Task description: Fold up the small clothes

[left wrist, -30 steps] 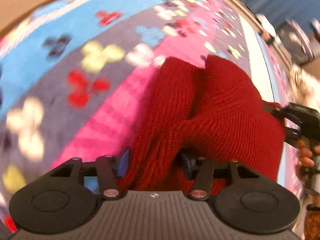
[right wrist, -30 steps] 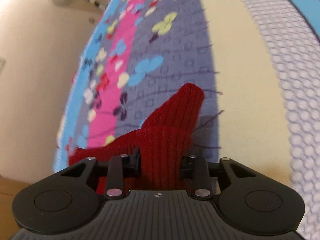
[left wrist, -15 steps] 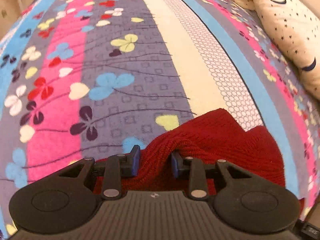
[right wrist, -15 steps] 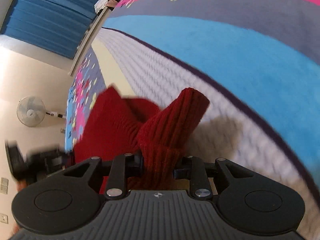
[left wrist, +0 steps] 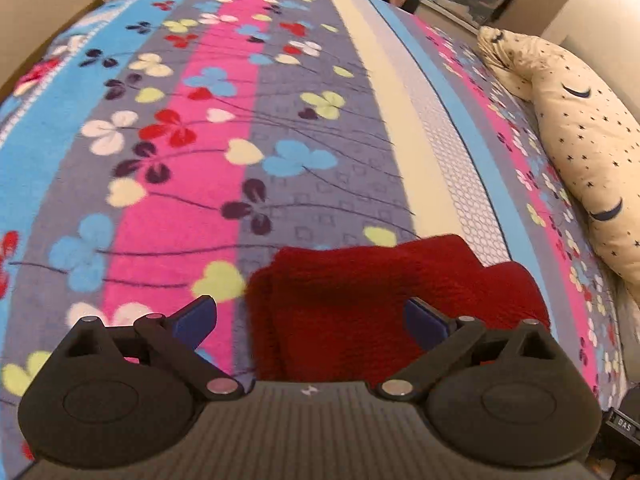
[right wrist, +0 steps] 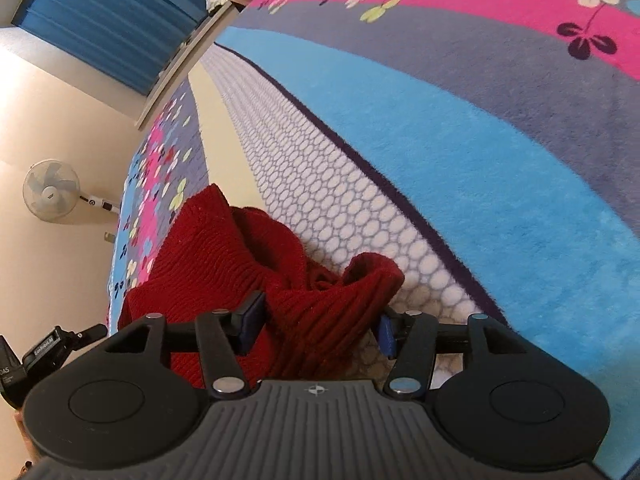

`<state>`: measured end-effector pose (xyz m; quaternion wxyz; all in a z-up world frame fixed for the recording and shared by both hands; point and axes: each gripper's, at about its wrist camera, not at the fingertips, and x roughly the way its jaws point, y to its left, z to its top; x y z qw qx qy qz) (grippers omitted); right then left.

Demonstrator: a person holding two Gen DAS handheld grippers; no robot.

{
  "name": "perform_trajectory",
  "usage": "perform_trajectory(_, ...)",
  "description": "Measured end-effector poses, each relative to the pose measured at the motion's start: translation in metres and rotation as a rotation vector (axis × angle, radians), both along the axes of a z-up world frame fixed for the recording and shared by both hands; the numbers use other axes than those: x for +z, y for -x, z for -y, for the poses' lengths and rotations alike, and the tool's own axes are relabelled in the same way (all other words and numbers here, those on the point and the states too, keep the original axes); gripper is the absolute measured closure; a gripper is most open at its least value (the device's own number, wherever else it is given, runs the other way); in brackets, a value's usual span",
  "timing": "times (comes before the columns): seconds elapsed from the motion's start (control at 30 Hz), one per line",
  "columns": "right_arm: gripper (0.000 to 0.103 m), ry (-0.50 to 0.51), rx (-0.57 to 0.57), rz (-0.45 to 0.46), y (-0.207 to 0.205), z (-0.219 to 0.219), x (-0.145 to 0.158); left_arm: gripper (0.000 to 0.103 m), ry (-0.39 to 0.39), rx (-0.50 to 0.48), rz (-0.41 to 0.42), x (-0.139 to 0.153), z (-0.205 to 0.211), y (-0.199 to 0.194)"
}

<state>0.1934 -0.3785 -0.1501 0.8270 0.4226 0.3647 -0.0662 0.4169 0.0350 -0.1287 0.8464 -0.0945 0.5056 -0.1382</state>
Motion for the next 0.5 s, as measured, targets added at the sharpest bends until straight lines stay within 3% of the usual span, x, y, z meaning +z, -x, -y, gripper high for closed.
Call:
perform_trajectory(0.07,0.041,0.019,0.004,0.000,0.002,0.002,0.000,0.005,-0.010,-0.021,0.017,-0.005,0.012,-0.003)
perform_trajectory(0.1,0.041,0.028,0.007,-0.002,0.000,0.002,0.000,0.021,-0.024,-0.017,0.026,-0.008,0.017,-0.004)
perform_trajectory(0.13,0.041,0.031,0.008,-0.002,0.000,0.003,0.001,0.065,-0.040,-0.017,0.021,-0.011,0.023,-0.008)
perform_trajectory(0.2,0.041,0.043,0.003,0.002,-0.002,0.005,0.003,0.103,-0.096,-0.001,-0.018,-0.017,0.028,-0.015)
perform_trajectory(0.3,0.041,0.130,-0.001,0.038,-0.003,0.005,0.014,0.103,-0.084,0.010,0.020,-0.002,0.018,-0.010)
perform_trajectory(0.37,0.041,0.215,0.009,0.064,-0.008,0.006,0.021,0.103,-0.116,0.050,0.045,0.007,0.002,-0.011)
perform_trajectory(0.43,0.042,0.281,0.053,0.094,-0.021,0.005,0.031,0.103,-0.160,0.096,0.014,0.005,-0.016,-0.017)
perform_trajectory(0.5,0.045,0.291,0.158,0.142,-0.044,-0.002,0.043,0.101,-0.096,0.094,-0.039,0.000,-0.030,-0.016)
